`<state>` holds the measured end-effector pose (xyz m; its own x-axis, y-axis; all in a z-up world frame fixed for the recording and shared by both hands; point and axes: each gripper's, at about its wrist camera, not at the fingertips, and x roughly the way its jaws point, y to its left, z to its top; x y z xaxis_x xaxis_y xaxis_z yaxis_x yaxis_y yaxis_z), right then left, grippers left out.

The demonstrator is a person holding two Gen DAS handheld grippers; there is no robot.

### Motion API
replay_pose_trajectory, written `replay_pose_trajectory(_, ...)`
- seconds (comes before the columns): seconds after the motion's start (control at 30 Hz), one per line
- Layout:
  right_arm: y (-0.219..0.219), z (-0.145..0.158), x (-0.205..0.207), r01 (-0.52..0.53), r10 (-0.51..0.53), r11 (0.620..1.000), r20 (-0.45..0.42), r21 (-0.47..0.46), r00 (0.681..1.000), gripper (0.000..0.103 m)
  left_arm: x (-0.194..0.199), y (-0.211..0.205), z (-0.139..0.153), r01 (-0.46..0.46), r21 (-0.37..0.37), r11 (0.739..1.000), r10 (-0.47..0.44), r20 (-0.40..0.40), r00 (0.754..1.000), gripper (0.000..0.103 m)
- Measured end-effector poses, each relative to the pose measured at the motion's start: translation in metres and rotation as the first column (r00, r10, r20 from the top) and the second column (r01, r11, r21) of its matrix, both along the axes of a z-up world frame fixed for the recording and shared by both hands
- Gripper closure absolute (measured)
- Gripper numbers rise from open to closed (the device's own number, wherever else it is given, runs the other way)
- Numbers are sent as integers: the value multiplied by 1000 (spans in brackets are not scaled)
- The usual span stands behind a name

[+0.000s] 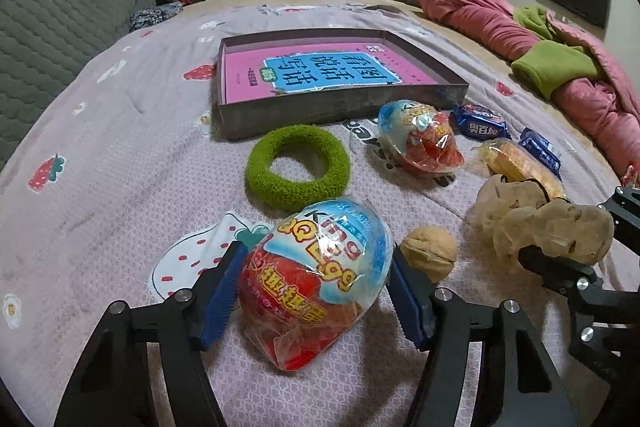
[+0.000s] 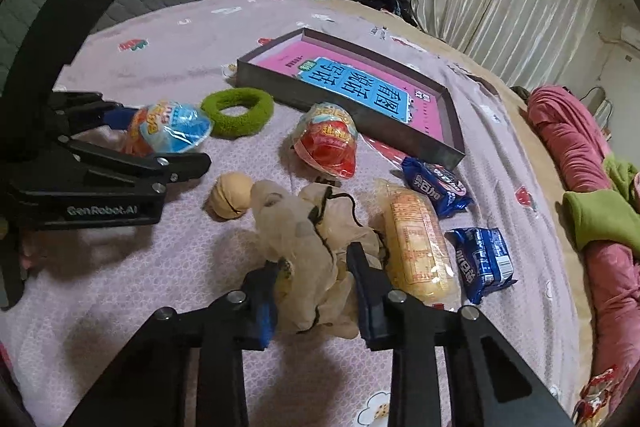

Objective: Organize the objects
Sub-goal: 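Grasp the Kinder Joy egg with left tool while right tool grasps the beige mesh pouch, then lift the egg with left tool while right tool lifts the pouch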

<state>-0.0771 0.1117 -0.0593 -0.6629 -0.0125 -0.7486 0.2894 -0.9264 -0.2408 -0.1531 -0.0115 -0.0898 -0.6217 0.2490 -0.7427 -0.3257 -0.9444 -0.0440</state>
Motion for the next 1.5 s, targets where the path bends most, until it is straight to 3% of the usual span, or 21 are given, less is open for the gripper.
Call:
replay_pose_trajectory(0.33,18,15,8,17,-13,987,24,-163,1000,73,15,-5,19,-60,-35,998,58,-44,997,34)
replay_pose_trajectory(0.6,27,26,14,45,-42,971,18,-235,999,73,37,-13,39,-116,-17,993,114,-84,990,34)
replay_pose_trajectory(1.5,29,63,54,55,-76,965,-72,-257,995,73,108,0,58,-226,47,973,230,-99,968,34)
